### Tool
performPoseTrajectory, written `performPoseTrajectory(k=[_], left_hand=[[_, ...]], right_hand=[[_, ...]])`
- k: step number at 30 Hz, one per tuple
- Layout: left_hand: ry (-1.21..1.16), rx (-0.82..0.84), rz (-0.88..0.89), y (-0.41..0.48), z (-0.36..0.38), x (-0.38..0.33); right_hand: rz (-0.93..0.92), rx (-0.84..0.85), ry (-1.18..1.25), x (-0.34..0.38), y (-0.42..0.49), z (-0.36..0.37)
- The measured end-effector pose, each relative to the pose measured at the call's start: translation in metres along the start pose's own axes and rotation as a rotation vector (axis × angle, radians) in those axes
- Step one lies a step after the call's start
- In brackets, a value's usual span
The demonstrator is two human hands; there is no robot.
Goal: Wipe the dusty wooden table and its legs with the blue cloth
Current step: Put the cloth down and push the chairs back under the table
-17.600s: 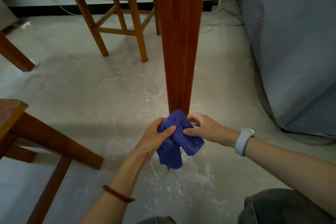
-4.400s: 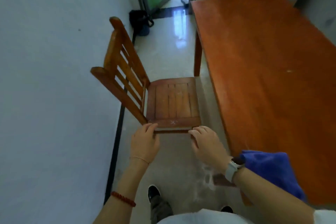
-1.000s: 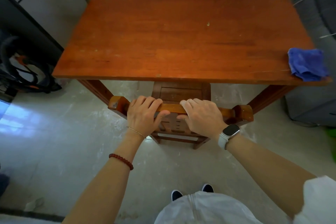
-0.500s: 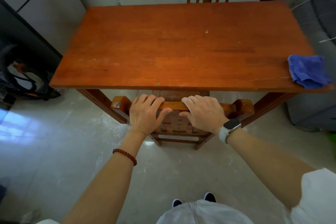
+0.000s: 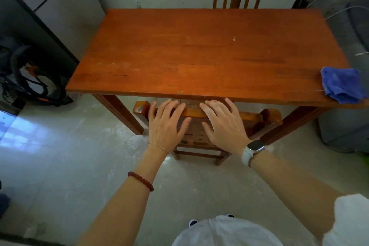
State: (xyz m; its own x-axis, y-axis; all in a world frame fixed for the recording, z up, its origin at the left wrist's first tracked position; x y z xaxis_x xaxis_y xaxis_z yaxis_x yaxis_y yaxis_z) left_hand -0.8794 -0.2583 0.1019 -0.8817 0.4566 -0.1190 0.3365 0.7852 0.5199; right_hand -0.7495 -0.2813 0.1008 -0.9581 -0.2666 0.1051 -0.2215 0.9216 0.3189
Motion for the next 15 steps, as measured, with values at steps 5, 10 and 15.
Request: performPoseTrajectory(k=[5, 10, 15], left_hand=[[-0.077, -0.046, -0.228, -0.083, -0.032, 0.018], [0.0, 0.212, -0.562, -0.187, -0.037, 0.081], [0.029, 0.373, -0.956, -0.276, -0.062, 0.159]], right_hand=[[-0.045, -0.052, 0.243, 0.061, -0.047, 0.0], [-0.063, 0.263, 0.277, 0.131, -0.079, 0.061], [-0.166, 0.553, 0.333, 0.213, -0.073, 0.109]])
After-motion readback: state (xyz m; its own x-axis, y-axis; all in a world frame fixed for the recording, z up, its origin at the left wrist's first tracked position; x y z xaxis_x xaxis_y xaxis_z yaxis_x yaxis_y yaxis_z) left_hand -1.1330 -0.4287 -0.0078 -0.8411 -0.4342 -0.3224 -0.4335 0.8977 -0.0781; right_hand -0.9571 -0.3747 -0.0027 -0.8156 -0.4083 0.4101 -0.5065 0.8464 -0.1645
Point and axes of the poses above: each hand's wrist, its own y-axis towards the middle knuckle, its own z-axis out of the palm, x = y × z, the point moved 9 cm from there along y, towards the middle knuckle, and after that the axes turned 3 degrees about -x, right-handed, at the moved point
